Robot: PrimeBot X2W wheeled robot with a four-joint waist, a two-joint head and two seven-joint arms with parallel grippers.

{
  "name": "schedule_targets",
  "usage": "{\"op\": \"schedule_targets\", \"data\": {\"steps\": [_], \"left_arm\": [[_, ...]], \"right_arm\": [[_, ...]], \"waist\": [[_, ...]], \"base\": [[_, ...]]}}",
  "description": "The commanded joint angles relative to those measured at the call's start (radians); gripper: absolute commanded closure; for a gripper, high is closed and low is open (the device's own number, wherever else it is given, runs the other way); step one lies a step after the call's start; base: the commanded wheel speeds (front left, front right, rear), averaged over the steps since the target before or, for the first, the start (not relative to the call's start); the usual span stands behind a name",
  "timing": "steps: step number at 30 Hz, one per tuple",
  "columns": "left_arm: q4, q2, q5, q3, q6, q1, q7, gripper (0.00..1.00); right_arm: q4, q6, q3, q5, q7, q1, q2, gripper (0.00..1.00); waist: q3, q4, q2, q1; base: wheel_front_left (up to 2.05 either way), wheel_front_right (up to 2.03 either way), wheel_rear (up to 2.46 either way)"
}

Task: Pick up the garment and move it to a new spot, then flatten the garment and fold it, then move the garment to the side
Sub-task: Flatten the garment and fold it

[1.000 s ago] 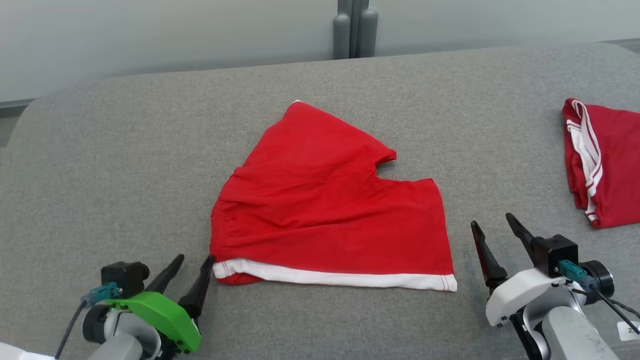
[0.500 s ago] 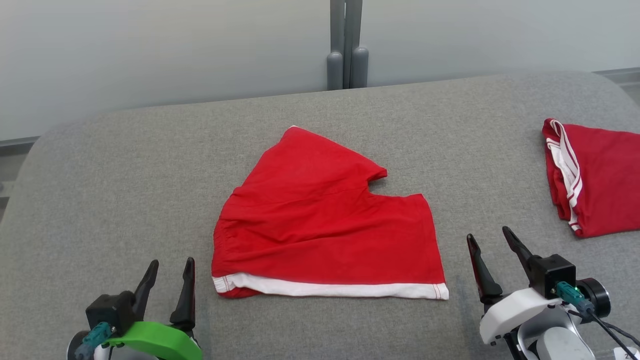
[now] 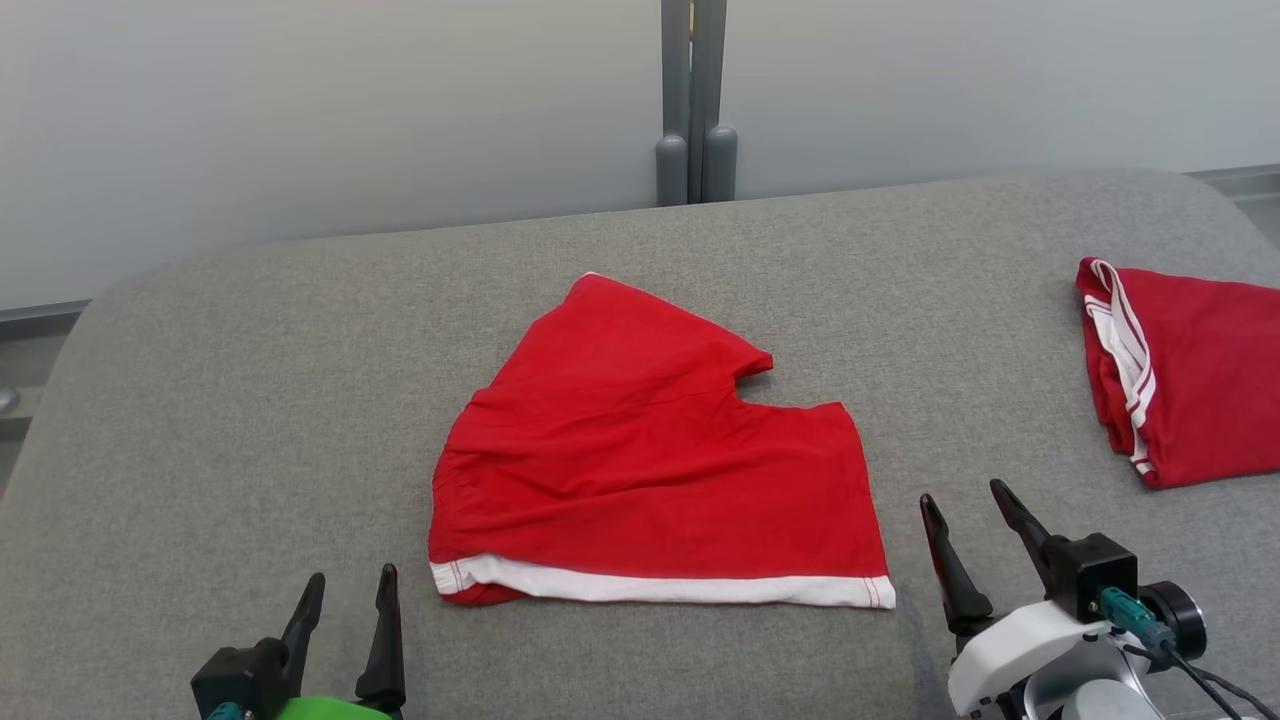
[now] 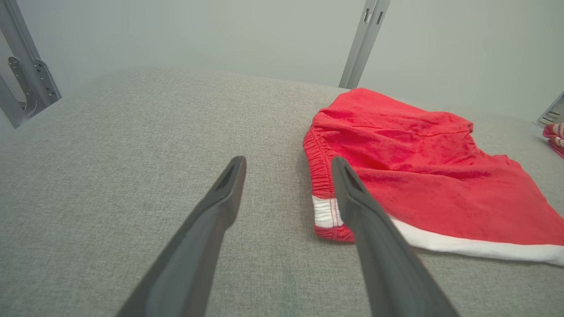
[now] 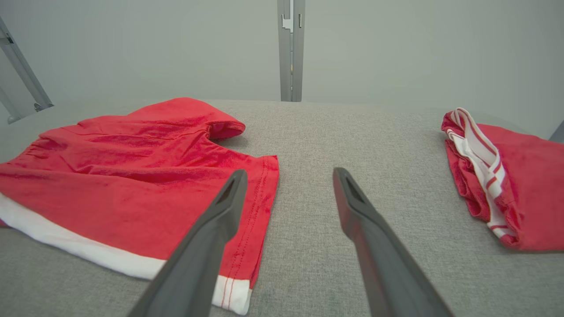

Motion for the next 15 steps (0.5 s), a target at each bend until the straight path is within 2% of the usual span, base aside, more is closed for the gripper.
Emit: {"op": "schedule_targets", "data": {"steps": [1,15], "left_arm": [[0.006,-0.005,0.008,0.008,-0.007,0.011,-0.002,0.00],[0.050,-0.006,-0.038,-0.086,-0.008,-0.029,-0.002,0.00]], "right_arm": [[0.004,-0.001,0.005,0.004,-0.003,0.011,0.000,0.00],[0.082,-0.001,0.080,0.052,-0.003,0.017,-0.016,0.00]], "waist": [[0.003,0.001,0.0000,0.0000],[0.067,-0.002,0.0000,0.0000]], "base": [[0.00,0.00,0.00],[0.00,0.00,0.00]]}}
